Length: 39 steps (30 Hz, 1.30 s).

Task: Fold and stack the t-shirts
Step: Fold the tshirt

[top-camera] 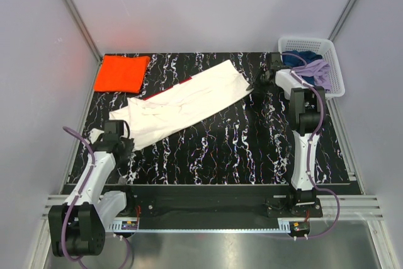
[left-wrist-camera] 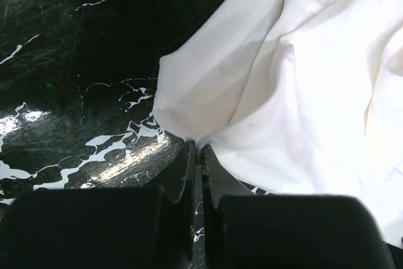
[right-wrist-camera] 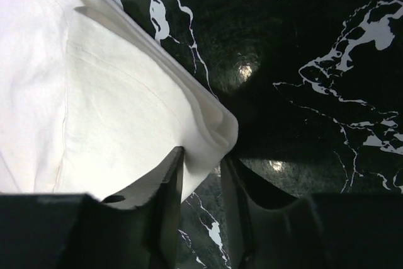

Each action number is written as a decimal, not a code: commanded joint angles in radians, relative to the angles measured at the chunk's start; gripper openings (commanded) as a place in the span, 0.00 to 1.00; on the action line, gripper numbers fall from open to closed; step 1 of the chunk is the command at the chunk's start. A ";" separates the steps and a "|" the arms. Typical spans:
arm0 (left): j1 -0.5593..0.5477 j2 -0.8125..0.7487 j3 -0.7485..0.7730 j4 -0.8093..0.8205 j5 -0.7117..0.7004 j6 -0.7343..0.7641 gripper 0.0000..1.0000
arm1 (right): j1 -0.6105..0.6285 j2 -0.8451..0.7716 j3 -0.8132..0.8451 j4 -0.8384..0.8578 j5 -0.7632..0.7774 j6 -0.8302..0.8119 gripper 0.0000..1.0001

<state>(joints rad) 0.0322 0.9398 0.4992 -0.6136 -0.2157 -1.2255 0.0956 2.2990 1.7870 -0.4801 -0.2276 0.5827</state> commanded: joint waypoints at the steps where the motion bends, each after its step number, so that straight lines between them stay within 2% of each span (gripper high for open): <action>1: 0.005 0.001 0.045 -0.046 -0.056 0.032 0.00 | 0.009 0.028 0.058 -0.012 0.034 -0.015 0.35; 2: 0.005 0.001 0.050 -0.060 -0.056 0.034 0.00 | 0.007 0.030 0.061 -0.020 0.043 -0.021 0.30; 3: 0.005 -0.002 0.053 -0.078 -0.056 0.038 0.00 | 0.007 0.025 0.067 -0.031 0.069 -0.029 0.18; 6: 0.005 -0.001 0.070 -0.153 -0.062 0.049 0.00 | 0.007 -0.007 0.065 -0.064 0.114 -0.053 0.00; 12: 0.003 -0.032 0.073 -0.279 -0.073 0.064 0.00 | 0.009 -0.102 -0.024 -0.106 0.220 -0.093 0.00; 20: -0.006 -0.093 0.001 -0.334 -0.034 0.087 0.00 | 0.018 -0.237 -0.227 -0.143 0.267 -0.093 0.00; 21: -0.005 -0.114 0.002 -0.351 -0.036 0.083 0.08 | 0.026 -0.278 -0.251 -0.146 0.274 -0.093 0.00; 24: -0.005 -0.160 0.024 -0.380 -0.028 0.089 0.23 | 0.035 -0.361 -0.368 -0.149 0.284 -0.070 0.00; 25: -0.005 -0.170 0.047 -0.406 -0.024 0.092 0.41 | 0.036 -0.380 -0.408 -0.166 0.281 -0.061 0.02; 26: -0.005 -0.182 0.061 -0.428 -0.022 0.095 0.50 | 0.036 -0.398 -0.426 -0.179 0.280 -0.058 0.07; 27: -0.005 -0.206 0.077 -0.470 -0.022 0.100 0.57 | 0.036 -0.441 -0.443 -0.196 0.283 -0.050 0.25; 28: -0.005 -0.223 0.119 -0.491 -0.025 0.106 0.66 | 0.038 -0.470 -0.483 -0.210 0.280 -0.052 0.34; 30: -0.006 -0.280 0.168 -0.537 -0.036 0.141 0.68 | 0.044 -0.557 -0.511 -0.221 0.278 -0.067 0.53; 34: -0.005 -0.344 0.289 -0.517 -0.047 0.253 0.67 | 0.082 -0.671 -0.465 -0.270 0.295 -0.145 0.72; 37: -0.006 -0.342 0.297 -0.378 0.016 0.389 0.64 | 0.173 -0.702 -0.408 -0.220 0.243 -0.213 0.74; 39: -0.003 -0.296 0.294 -0.252 0.102 0.484 0.64 | 0.216 -0.681 -0.391 -0.155 0.139 -0.233 0.74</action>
<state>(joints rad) 0.0265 0.5934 0.7822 -1.0443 -0.2028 -0.9169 0.2363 1.6283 1.3411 -0.7216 0.0132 0.4259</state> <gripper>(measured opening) 0.638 0.735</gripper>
